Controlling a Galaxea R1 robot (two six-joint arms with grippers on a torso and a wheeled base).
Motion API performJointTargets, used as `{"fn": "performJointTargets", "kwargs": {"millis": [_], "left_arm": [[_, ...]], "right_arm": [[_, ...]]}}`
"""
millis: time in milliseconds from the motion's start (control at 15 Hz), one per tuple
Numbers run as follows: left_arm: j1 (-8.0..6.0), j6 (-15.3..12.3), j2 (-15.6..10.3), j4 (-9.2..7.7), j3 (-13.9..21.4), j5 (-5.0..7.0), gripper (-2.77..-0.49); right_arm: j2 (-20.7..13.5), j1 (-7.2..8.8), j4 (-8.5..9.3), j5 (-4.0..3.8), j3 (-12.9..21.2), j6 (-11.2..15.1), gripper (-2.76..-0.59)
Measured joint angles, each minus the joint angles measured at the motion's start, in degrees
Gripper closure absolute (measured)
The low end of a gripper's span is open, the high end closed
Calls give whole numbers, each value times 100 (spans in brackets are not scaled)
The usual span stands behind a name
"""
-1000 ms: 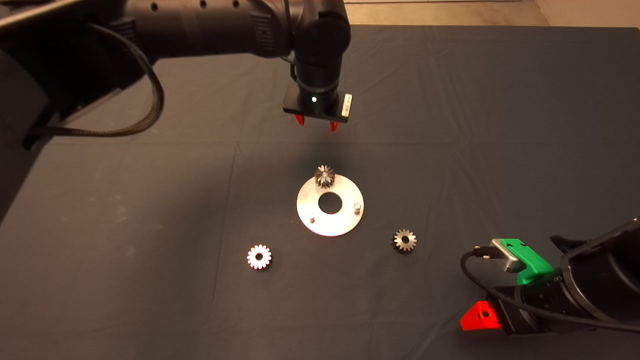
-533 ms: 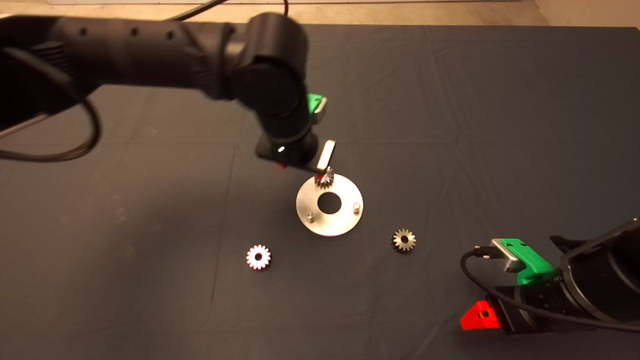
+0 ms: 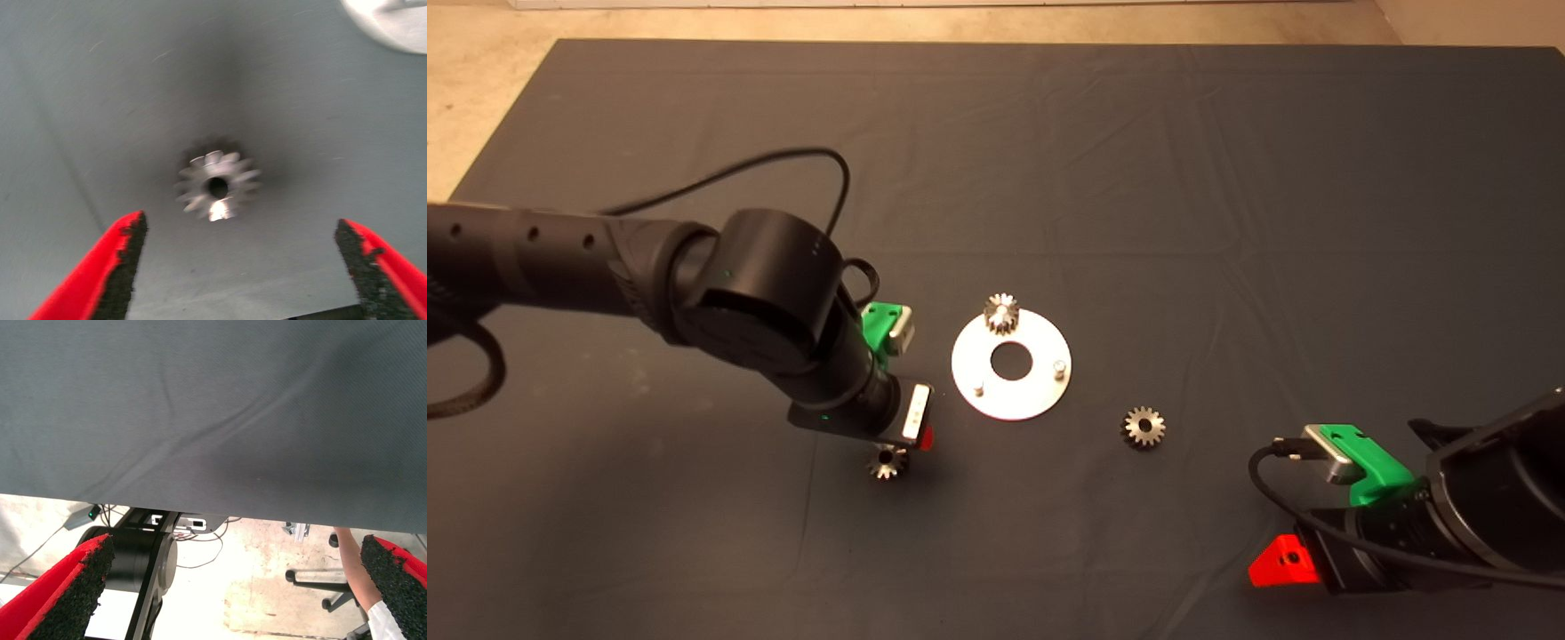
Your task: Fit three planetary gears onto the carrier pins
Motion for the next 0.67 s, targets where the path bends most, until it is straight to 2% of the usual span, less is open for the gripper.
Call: {"fn": "performJointTargets", "kwargs": {"millis": [133, 267, 333, 533, 667], "left_arm": [[42, -84, -74, 66, -2, 91, -204], [74, -136, 9, 129, -9, 74, -204], [87, -151, 52, 140, -9, 29, -204], [161, -239, 5, 178, -83, 56, -204], [262, -422, 8, 210, -94, 73, -204]], "right_arm": [[17, 0, -5, 22, -2, -12, -275], [11, -2, -9, 9, -2, -15, -275], [11, -2, -11, 9, -2, -15, -275], [15, -2, -24, 9, -2, -15, -275], [13, -5, -35, 11, -2, -17, -275]]}}
